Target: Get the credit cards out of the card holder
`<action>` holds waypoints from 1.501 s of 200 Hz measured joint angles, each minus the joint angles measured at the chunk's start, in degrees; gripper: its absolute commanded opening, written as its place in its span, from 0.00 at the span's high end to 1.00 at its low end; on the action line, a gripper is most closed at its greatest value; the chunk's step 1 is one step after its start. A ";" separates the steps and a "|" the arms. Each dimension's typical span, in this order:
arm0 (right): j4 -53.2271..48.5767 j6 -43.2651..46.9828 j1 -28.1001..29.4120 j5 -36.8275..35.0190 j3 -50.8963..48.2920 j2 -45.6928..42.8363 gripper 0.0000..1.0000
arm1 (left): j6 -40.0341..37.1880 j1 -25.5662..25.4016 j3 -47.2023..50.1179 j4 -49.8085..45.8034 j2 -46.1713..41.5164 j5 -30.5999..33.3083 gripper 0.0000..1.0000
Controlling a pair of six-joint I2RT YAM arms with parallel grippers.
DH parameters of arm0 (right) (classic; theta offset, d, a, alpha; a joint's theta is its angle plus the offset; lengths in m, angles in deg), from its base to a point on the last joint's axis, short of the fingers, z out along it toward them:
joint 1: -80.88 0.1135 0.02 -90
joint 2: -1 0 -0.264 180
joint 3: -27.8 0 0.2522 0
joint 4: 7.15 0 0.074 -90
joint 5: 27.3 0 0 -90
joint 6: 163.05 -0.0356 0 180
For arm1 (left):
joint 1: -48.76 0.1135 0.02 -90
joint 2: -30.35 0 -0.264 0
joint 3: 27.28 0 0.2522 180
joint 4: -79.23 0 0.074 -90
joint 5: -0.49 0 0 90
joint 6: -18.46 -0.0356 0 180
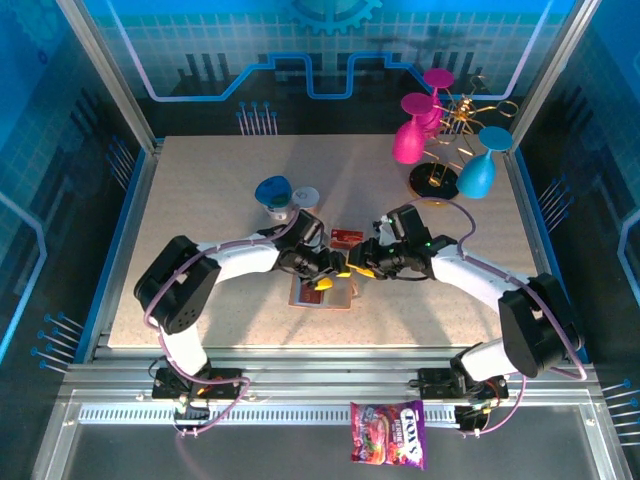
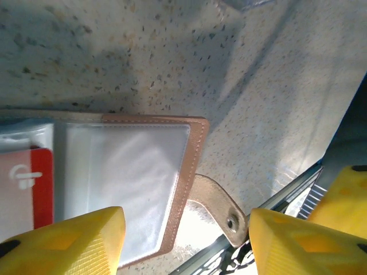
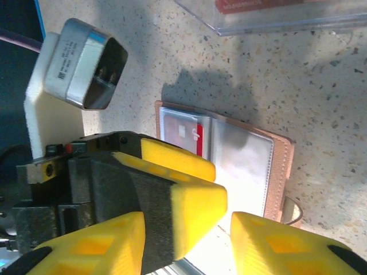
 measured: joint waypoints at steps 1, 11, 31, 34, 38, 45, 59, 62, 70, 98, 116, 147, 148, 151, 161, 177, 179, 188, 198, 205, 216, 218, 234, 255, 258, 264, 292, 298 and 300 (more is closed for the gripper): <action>0.04 -0.02 0.00 0.00 0.02 0.02 0.56 | 0.02 0.11 0.09 -0.02 -0.20 0.00 0.40; 0.11 0.00 0.13 0.04 0.37 0.24 0.56 | -0.09 0.85 0.72 0.02 -1.46 0.02 0.41; 0.11 0.00 0.55 0.00 1.03 1.42 0.56 | -0.15 2.62 2.29 0.24 -4.22 0.00 0.42; 0.11 -0.02 0.66 -0.02 1.09 1.64 0.56 | -0.15 2.93 2.62 0.26 -4.68 0.00 0.42; 0.09 -0.02 0.81 -0.02 1.20 1.97 0.57 | -0.15 3.34 3.06 0.28 -5.25 0.00 0.42; 0.07 -0.02 1.11 -0.02 1.42 2.45 0.57 | -0.15 4.07 3.85 0.28 -6.21 0.00 0.43; 0.09 -0.02 1.79 -0.02 2.03 3.61 0.57 | -0.17 5.40 5.44 0.28 -7.89 0.00 0.44; 0.07 -0.02 1.97 0.00 2.23 3.89 0.57 | -0.15 5.66 5.75 0.26 -8.20 0.00 0.44; -0.09 -0.02 2.43 0.00 2.97 4.76 0.57 | -0.17 6.40 6.71 0.26 -9.05 0.02 0.45; 0.15 -0.09 4.24 0.17 5.73 7.65 0.57 | -0.39 8.57 9.94 0.22 -11.96 0.02 0.48; 0.44 -0.24 5.60 0.20 7.15 9.44 0.58 | -0.44 9.40 11.43 0.20 -13.38 0.09 0.50; 1.16 -0.87 8.24 0.39 8.66 12.76 0.59 | -0.37 9.99 14.23 0.46 -15.61 0.42 0.57; 1.16 -0.92 8.31 0.39 8.68 12.83 0.59 | -0.33 9.99 14.29 0.46 -15.67 0.44 0.57; 1.18 -0.92 8.52 0.42 8.79 13.16 0.59 | -0.20 9.99 14.60 0.52 -15.85 0.44 0.58; 1.36 -1.11 9.20 0.42 9.18 14.29 0.59 | -0.11 10.03 15.72 0.92 -16.35 0.48 0.59; 1.68 -1.33 10.19 0.44 9.38 15.72 0.59 | 0.11 10.10 17.00 1.55 -16.52 0.61 0.63; 1.68 -1.36 10.23 0.44 9.38 15.80 0.59 | 0.04 10.10 17.11 1.68 -16.52 0.61 0.64; 1.88 -1.57 10.64 0.44 9.38 16.39 0.59 | 0.07 10.19 17.59 2.08 -16.52 0.61 0.67; 2.32 -1.79 11.02 0.48 9.38 16.94 0.60 | 0.20 10.23 17.99 2.67 -16.50 0.61 0.69; 2.56 -2.01 11.23 0.48 9.38 17.25 0.60 | 0.28 10.27 18.25 3.17 -16.50 0.61 0.71; 3.04 -2.43 11.43 0.66 9.38 17.73 0.60 | 0.50 10.25 18.56 3.87 -16.46 0.59 0.74; 3.15 -2.40 11.47 0.70 9.38 17.81 0.60 | 0.66 10.27 18.62 4.02 -16.41 0.59 0.74; 3.85 -2.84 11.74 0.85 9.38 18.47 0.61 | 0.94 10.27 18.95 5.33 -15.78 0.57 0.79; 4.44 -3.17 12.02 0.85 9.38 19.28 0.61 | 1.38 10.27 19.41 6.82 -14.43 0.55 0.81; 4.48 -3.23 12.07 0.87 9.38 19.37 0.62 | 1.38 10.27 19.54 6.95 -14.19 0.55 0.82; 4.66 -3.28 12.15 0.90 9.38 19.54 0.62 | 1.40 10.27 19.76 7.28 -13.88 0.55 0.82; 5.49 -3.72 12.39 1.07 9.38 20.31 0.62 | 1.40 10.27 20.79 8.20 -12.76 0.55 0.83; 5.57 -3.74 12.48 1.09 9.38 20.48 0.62 | 1.40 10.27 20.90 8.31 -12.57 0.55 0.83; 5.60 -3.76 12.50 1.09 9.38 20.52 0.62 | 1.40 10.27 20.90 8.35 -12.55 0.55 0.83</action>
